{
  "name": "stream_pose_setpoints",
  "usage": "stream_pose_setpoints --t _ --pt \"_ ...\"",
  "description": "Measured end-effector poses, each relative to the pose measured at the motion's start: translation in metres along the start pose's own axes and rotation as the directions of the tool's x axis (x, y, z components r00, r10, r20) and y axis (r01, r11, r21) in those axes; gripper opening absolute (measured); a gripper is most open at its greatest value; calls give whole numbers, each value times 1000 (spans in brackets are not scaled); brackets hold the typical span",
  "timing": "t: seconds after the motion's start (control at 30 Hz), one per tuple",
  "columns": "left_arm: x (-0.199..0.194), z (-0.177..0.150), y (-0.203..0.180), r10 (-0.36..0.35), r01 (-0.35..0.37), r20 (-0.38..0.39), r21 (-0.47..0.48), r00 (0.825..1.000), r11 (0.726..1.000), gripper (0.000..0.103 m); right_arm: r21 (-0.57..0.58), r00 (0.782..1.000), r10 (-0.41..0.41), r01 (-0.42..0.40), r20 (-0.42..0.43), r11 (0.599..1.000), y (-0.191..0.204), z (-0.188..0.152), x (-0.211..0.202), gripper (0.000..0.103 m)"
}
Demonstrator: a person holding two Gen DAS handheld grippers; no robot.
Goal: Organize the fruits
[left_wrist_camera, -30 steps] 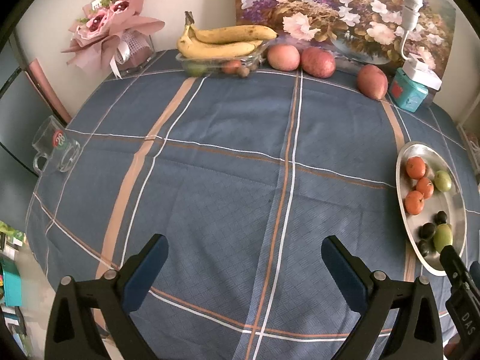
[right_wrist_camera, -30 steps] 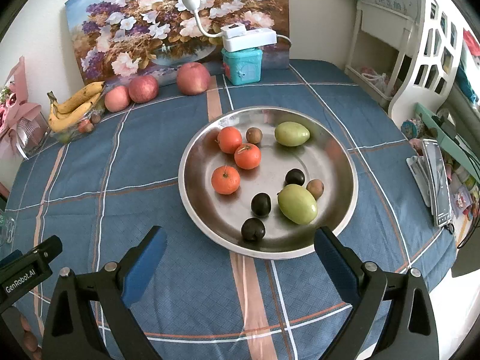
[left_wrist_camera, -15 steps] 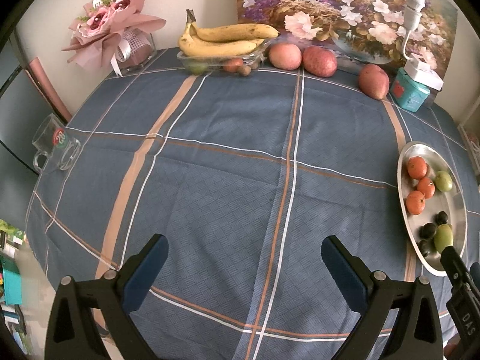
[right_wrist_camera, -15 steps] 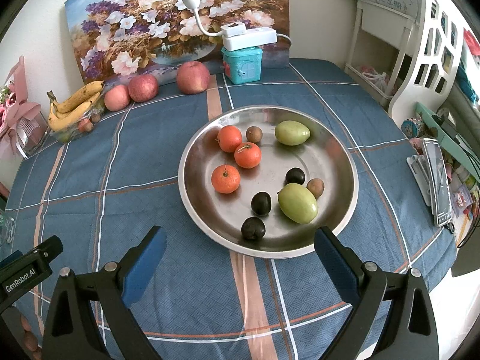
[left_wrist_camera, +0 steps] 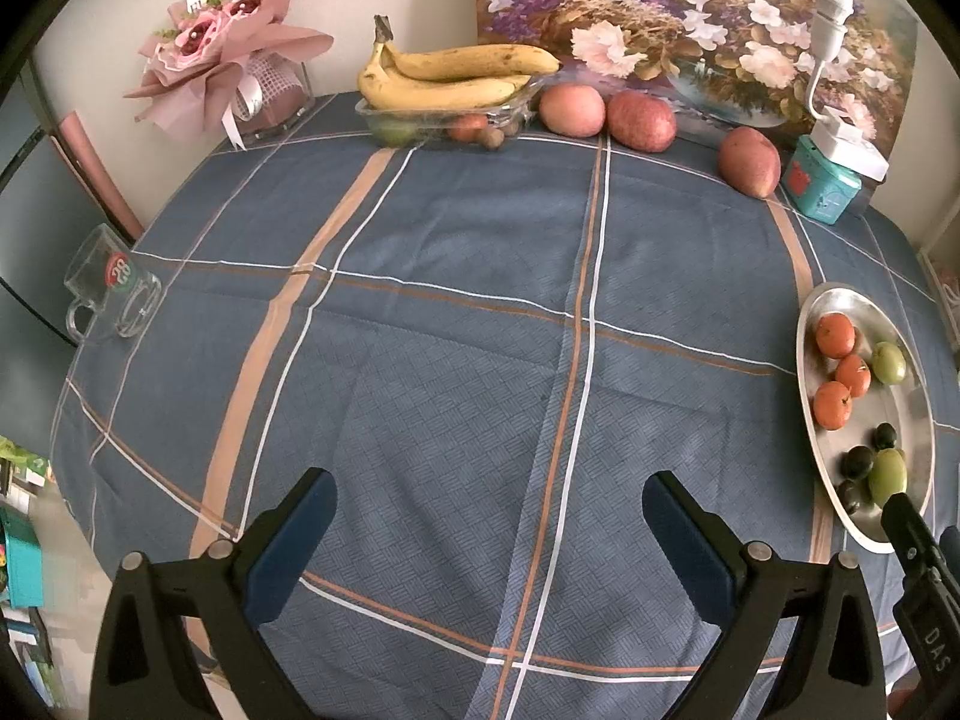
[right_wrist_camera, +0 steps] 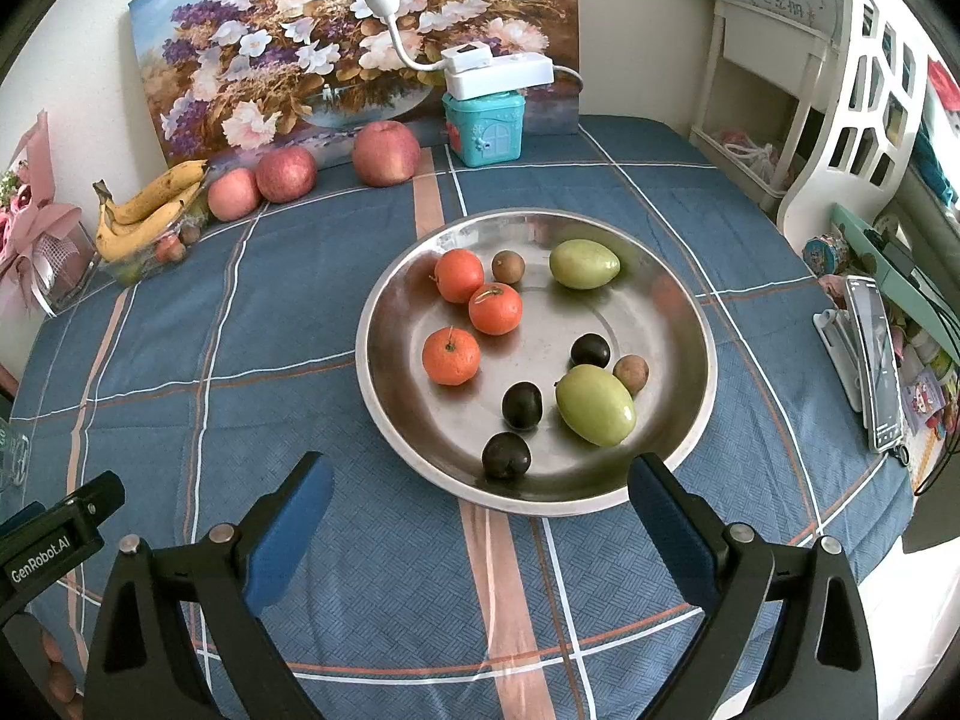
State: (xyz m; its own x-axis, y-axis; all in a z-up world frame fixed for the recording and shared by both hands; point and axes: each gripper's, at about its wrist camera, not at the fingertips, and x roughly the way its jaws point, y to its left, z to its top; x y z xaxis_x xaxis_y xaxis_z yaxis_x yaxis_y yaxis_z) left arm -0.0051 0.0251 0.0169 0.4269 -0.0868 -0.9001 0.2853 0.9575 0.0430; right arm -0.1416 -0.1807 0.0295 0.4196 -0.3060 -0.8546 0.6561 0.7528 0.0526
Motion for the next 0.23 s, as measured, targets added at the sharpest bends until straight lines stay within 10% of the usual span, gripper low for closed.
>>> stream_pose_setpoints --t 0.23 --pt "-9 -3 -5 5 -7 44 30 999 1000 103 0 1000 1 -1 0 1000 0 0 0 98"
